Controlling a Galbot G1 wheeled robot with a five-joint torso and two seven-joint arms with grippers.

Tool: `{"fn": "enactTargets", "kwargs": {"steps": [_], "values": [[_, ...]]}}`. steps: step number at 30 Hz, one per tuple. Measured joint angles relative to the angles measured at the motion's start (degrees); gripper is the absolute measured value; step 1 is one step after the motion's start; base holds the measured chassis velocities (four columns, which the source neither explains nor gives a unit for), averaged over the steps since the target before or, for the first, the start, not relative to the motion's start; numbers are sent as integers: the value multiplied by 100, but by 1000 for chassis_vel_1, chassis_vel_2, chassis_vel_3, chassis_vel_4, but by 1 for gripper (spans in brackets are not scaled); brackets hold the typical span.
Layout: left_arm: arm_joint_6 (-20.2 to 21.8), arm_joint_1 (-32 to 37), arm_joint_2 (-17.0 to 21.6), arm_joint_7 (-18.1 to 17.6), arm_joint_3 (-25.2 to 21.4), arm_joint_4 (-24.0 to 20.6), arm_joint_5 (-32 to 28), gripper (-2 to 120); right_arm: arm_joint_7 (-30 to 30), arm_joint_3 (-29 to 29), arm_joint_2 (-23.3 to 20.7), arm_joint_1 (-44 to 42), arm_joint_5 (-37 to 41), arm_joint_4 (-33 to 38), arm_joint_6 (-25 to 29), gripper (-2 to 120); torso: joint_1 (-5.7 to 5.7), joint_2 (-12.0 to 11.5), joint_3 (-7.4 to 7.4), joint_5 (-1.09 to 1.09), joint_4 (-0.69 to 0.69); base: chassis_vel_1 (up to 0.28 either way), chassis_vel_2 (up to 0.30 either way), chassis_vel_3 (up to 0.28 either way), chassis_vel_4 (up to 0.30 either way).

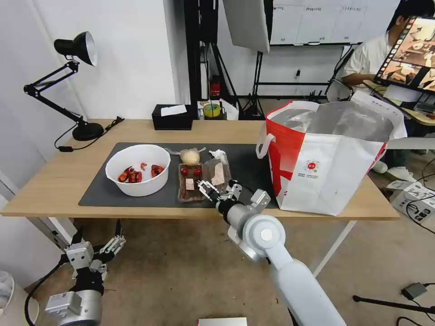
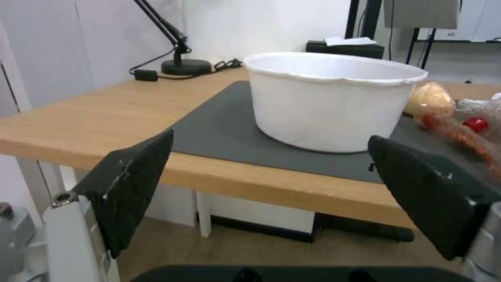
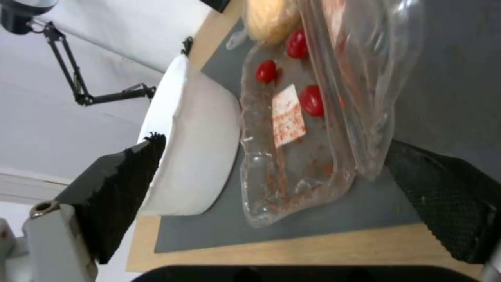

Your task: Pick up the trash from the table and place it into the takeout bag.

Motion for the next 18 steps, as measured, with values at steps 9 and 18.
{"fn": "enactTargets", "kwargs": {"steps": [9, 18], "values": [[-13, 33, -5, 1, -34, -24, 0, 100, -145, 29, -81, 85, -312, 176, 4, 100, 0, 0, 0, 0, 0, 0, 0, 0, 0], [-20, 36, -15, 3, -52, -43, 5, 100, -209, 52, -207, 307, -207, 249, 6, 100, 0, 0, 0, 0, 0, 0, 0, 0, 0]]}}
